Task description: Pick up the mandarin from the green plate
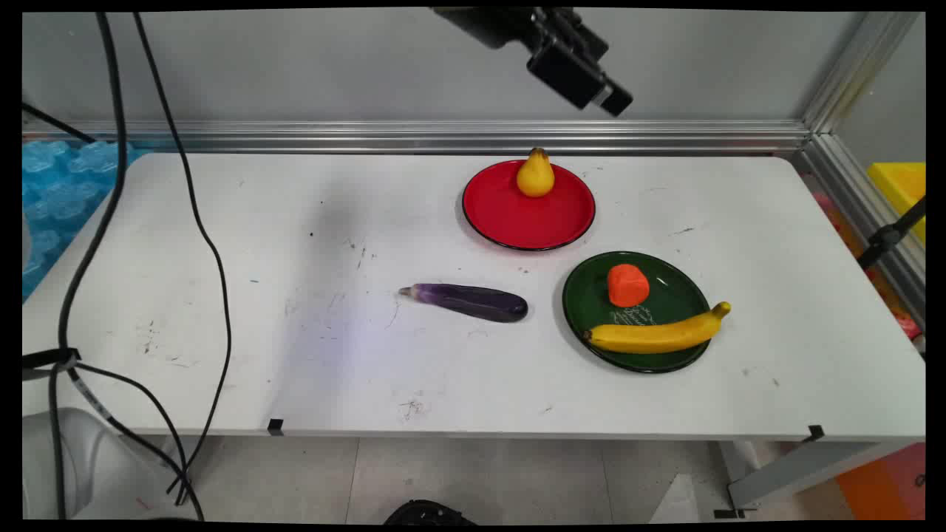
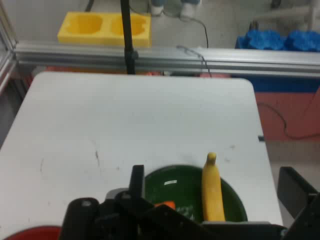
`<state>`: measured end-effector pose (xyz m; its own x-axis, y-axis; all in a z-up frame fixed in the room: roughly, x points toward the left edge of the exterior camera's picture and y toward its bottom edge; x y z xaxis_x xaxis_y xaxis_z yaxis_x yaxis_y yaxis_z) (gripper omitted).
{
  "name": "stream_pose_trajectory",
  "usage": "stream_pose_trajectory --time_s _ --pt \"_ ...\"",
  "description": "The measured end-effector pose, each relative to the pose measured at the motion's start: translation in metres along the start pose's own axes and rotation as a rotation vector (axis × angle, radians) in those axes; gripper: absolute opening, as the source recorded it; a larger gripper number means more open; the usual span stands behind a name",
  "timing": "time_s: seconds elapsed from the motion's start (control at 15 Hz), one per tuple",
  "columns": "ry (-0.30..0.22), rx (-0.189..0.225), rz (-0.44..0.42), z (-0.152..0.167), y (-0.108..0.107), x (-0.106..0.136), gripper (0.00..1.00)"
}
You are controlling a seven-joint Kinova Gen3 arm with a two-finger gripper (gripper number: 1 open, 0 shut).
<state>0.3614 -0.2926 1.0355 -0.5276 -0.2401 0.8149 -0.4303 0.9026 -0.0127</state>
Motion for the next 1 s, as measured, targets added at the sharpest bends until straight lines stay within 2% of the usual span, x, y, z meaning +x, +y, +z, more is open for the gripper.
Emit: stream_pose_trajectory --time_s 0.47,0.8,1.0 --pt "-0.095 0.007 0.014 0.029 -0.002 -0.024 1.00" --pt "-0.169 0.030 -0.010 0.070 -0.006 -0.044 1.00" --pt "-0.219 0.031 -0.011 0.105 -0.008 -0.055 1.00"
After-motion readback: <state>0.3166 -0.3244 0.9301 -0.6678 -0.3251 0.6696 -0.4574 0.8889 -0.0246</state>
